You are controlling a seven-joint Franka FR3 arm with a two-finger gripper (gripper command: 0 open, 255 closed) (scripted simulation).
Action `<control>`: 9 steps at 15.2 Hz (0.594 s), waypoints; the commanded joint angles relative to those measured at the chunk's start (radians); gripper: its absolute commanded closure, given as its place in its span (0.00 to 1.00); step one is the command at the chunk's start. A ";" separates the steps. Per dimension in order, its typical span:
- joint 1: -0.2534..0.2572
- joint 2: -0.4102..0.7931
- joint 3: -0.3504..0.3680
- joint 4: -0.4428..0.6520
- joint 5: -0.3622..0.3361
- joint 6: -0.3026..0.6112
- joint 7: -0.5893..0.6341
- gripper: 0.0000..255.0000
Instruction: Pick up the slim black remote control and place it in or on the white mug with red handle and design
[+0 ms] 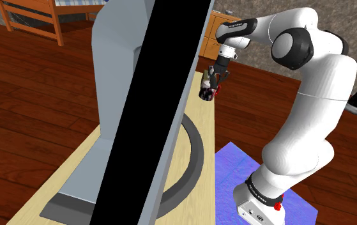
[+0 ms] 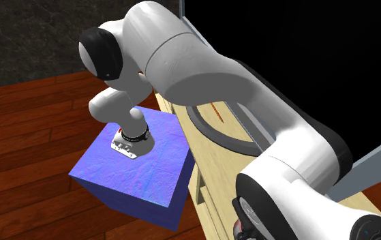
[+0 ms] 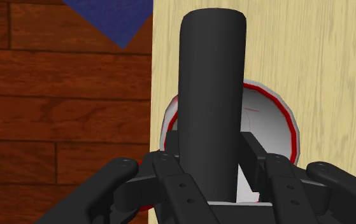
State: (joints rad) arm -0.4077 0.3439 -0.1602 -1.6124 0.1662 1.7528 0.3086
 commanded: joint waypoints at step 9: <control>-0.003 0.005 -0.001 0.032 -0.001 -0.032 0.001 0.00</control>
State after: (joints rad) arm -0.4097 0.3521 -0.1603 -1.5951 0.1666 1.7388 0.3074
